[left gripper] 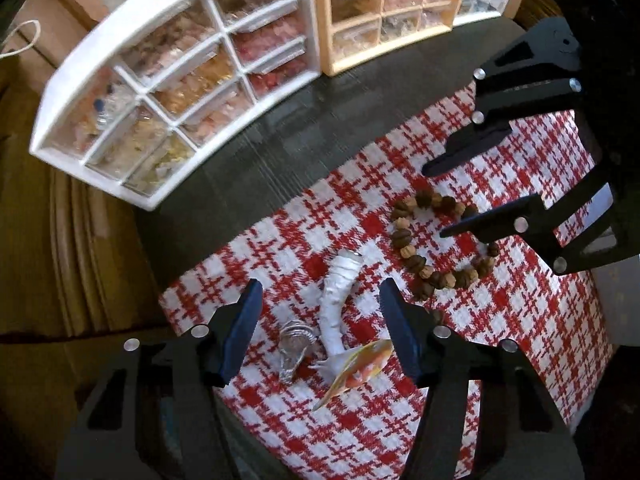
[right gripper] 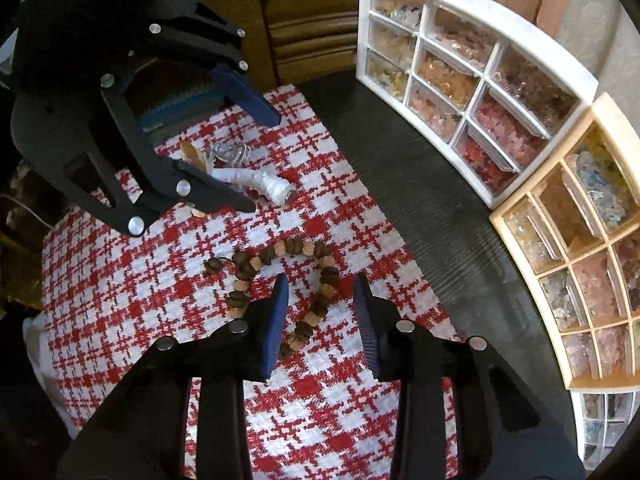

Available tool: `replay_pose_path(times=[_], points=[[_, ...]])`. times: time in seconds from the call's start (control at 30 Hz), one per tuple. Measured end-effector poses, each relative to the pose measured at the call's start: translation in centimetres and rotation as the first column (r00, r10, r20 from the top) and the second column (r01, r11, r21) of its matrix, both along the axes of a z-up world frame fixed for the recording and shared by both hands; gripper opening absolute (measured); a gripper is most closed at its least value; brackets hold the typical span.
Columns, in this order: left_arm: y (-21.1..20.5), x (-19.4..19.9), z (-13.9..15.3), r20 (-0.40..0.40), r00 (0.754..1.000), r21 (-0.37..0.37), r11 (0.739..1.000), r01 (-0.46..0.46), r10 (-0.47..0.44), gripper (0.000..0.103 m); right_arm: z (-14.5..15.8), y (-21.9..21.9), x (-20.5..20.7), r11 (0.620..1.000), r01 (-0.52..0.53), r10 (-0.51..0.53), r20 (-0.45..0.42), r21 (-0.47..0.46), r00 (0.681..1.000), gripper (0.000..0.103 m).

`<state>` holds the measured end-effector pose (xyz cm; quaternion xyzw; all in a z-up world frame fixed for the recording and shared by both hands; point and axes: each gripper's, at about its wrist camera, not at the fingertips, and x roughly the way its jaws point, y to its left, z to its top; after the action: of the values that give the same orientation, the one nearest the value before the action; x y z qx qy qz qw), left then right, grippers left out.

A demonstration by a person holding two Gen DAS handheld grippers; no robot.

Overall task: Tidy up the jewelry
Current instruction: 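Grasp the white tube with the left tool while the right tool grasps the beaded bracelet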

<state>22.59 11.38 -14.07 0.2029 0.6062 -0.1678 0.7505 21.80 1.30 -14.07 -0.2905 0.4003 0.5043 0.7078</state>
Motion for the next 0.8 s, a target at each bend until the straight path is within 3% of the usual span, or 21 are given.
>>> replay_pose_path(times=[0.1, 0.17, 0.33, 0.4, 0.53, 0.6, 0.8], points=[[-0.2, 0.4, -1.0, -0.015, 1.0, 0.017, 1.0, 0.017, -0.016, 0.061, -0.8, 1.0, 0.3, 1.0, 0.012, -0.012, 0.003, -0.008, 1.0, 0.03], [-0.3, 1.1, -1.4, -0.016, 1.0, 0.006, 1.0, 0.005, -0.005, 0.055, -1.0, 1.2, 0.4, 1.0, 0.023, -0.023, 0.005, -0.004, 1.0, 0.027], [0.1, 1.4, -1.7, -0.012, 0.999, -0.05, 0.998, -0.037, 0.036, 0.029, -1.0, 1.4, 0.7, 0.999, 0.037, -0.037, 0.0, 0.008, 0.999, 0.027], [-0.1, 0.8, -1.6, 0.002, 0.999, -0.052, 0.998, -0.036, 0.036, 0.024, -1.0, 1.3, 0.9, 0.999, 0.043, -0.043, -0.004, 0.012, 0.999, 0.023], [-0.7, -1.0, -1.8, 0.047, 0.993, -0.048, 0.993, -0.107, 0.11, 0.024, -0.8, 0.1, 1.9, 0.999, 0.053, -0.053, -0.009, -0.002, 0.999, 0.011], [-0.5, -1.7, -1.6, 0.076, 0.985, -0.061, 0.987, -0.15, 0.154, 0.024, -0.9, -0.2, 2.1, 0.998, 0.068, -0.068, 0.004, -0.017, 0.998, 0.011], [1.2, -3.4, -0.7, 0.125, 0.937, -0.193, 0.935, -0.299, 0.325, 0.021, -0.2, -2.0, 2.2, 0.99, 0.144, -0.144, 0.046, 0.0, 0.988, 0.011]])
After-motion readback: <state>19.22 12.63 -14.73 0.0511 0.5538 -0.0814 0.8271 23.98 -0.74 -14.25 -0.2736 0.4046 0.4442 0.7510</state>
